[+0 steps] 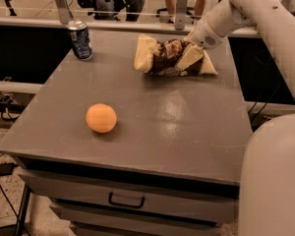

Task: Move brown chip bag near pepsi can

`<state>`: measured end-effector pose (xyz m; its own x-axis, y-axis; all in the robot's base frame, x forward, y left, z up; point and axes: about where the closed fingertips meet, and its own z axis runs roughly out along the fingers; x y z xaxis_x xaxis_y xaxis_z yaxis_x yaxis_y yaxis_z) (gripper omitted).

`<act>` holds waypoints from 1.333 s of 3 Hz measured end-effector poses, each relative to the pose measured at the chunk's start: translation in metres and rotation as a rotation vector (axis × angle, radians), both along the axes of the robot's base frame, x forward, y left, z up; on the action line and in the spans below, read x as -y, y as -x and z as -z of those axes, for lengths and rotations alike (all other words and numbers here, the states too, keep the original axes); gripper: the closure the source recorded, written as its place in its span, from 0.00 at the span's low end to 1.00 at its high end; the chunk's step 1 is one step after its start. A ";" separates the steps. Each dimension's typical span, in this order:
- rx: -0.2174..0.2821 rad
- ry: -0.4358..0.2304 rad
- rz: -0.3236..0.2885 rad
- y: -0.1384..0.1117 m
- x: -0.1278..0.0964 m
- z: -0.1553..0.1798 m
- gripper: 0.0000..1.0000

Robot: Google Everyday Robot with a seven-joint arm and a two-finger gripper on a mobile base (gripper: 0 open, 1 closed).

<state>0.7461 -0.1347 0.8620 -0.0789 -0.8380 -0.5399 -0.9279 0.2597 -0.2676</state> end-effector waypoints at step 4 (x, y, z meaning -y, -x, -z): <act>-0.004 0.000 -0.003 -0.001 -0.002 0.001 1.00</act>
Offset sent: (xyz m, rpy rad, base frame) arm 0.0008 0.0021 -0.0029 -0.0004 0.0040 0.0026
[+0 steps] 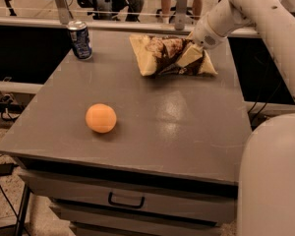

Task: Move brown chip bag near pepsi can

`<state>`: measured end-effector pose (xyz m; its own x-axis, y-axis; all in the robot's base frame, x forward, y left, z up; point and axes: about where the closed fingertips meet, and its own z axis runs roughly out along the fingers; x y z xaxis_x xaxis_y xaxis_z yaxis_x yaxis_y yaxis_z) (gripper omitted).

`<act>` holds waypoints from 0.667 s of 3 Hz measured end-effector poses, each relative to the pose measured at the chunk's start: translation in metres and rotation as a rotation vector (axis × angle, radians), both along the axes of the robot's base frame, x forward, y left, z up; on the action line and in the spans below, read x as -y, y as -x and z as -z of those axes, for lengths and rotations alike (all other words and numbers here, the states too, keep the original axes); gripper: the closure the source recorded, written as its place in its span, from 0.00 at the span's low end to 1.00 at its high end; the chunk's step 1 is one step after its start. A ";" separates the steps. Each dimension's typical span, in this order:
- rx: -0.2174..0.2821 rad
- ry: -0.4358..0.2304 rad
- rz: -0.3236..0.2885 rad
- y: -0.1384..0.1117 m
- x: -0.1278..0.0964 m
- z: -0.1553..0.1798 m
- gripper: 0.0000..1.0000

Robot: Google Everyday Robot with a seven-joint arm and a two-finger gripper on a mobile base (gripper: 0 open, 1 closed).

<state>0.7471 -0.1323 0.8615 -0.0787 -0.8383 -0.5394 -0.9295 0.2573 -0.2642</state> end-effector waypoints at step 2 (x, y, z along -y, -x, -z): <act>0.054 -0.023 0.014 -0.018 -0.008 -0.023 1.00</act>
Offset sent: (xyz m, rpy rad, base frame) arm 0.0991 0.0272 0.1361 0.1135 -0.2773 -0.0783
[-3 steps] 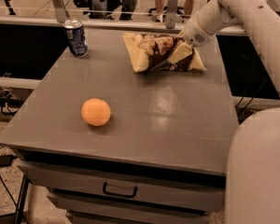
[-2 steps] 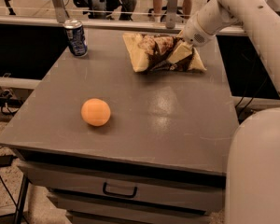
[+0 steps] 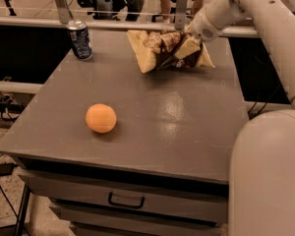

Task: Move brown chip bag near pepsi can

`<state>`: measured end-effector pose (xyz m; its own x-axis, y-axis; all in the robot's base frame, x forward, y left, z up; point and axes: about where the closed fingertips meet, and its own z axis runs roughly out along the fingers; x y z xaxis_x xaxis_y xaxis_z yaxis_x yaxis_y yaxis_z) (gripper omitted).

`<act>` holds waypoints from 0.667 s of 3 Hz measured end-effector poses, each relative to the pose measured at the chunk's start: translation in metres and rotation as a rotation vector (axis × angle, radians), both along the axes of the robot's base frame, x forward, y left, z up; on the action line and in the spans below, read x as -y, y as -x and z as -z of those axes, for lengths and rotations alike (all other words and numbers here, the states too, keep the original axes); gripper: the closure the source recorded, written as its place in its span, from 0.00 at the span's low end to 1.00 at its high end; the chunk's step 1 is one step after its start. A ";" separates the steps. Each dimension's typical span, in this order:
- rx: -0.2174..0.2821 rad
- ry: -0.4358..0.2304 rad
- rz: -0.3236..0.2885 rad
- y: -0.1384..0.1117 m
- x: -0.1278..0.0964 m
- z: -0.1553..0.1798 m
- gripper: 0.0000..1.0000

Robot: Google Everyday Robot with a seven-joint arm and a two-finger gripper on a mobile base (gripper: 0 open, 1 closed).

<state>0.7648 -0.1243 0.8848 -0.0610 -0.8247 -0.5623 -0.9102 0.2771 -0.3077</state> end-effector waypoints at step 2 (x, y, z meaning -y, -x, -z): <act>0.189 -0.105 0.056 -0.050 -0.019 -0.071 1.00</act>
Offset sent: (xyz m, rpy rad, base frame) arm 0.0790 0.0157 0.1166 0.1629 -0.2919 -0.0976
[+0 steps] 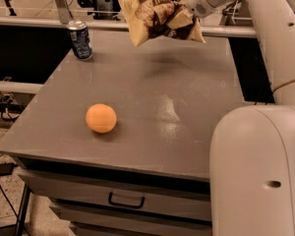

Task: Move brown chip bag near pepsi can

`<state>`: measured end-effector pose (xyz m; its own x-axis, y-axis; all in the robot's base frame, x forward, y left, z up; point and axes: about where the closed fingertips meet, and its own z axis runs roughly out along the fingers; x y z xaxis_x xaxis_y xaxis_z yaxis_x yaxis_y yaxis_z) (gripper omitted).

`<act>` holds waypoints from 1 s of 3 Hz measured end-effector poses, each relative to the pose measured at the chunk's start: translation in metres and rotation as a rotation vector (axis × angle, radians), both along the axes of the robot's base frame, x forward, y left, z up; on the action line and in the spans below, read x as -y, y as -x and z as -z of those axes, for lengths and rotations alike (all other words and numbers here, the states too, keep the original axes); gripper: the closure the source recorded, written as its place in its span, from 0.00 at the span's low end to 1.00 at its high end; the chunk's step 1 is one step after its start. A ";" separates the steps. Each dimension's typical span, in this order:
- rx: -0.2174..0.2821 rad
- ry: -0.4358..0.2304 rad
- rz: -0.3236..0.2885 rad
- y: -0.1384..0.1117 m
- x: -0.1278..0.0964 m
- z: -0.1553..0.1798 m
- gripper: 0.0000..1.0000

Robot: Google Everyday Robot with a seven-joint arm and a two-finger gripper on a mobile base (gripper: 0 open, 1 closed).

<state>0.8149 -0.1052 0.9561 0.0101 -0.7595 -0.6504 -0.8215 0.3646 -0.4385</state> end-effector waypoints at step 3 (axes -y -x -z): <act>-0.041 0.030 -0.025 0.004 -0.037 0.017 1.00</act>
Offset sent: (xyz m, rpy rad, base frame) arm -0.0114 0.0370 -0.0185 0.0077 0.0318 0.0210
